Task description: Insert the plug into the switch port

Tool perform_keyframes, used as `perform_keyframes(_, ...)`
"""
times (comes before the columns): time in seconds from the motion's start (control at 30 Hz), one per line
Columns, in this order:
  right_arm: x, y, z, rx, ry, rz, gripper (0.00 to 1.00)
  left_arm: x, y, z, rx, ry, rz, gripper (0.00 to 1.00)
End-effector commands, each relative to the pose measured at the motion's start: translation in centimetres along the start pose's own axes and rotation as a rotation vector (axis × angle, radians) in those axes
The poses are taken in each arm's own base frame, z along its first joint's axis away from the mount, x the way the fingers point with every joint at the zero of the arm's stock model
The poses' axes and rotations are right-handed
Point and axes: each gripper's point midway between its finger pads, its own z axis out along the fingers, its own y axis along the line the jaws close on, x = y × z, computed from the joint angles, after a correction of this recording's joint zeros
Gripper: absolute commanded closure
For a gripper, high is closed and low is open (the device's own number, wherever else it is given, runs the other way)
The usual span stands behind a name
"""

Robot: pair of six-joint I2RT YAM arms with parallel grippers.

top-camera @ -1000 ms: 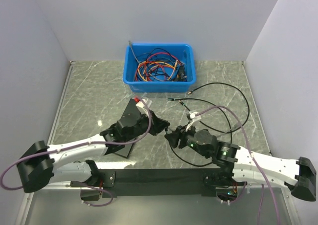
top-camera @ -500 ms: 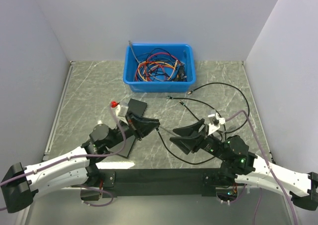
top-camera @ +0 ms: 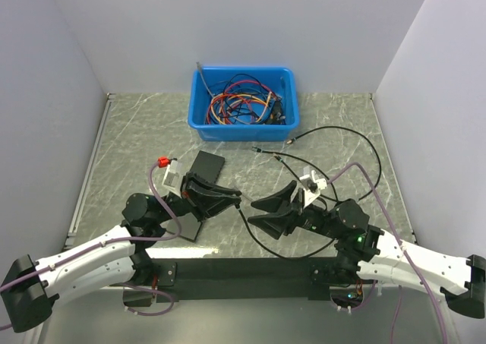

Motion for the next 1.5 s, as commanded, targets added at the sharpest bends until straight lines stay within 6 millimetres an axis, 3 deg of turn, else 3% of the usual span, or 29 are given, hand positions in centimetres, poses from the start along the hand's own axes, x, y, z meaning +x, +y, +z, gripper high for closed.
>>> perform_keyframes(0.0, -3.8, 1.5, 0.5, -0.040, -0.100, -0.048, 0.40, -1.6, -2.2, 0.3, 0.103, -0.037, 0.021, 0.99)
perform_keyframes(0.87, -3.7, 1.5, 3.1, -0.075, -0.064, -0.035, 0.57, -1.5, -2.4, 0.7, 0.139, -0.046, -0.002, 0.99)
perform_keyframes(1.17, -3.3, 1.7, 3.6, -0.090, -0.045, -0.028, 0.71, -1.4, -2.3, 0.4, 0.127, -0.057, -0.001, 0.99)
perform_keyframes(1.47, -2.9, 1.4, 3.6, -0.085, -0.041, -0.022, 0.96, -1.2, -1.9, 0.3, 0.113, -0.063, -0.009, 0.99)
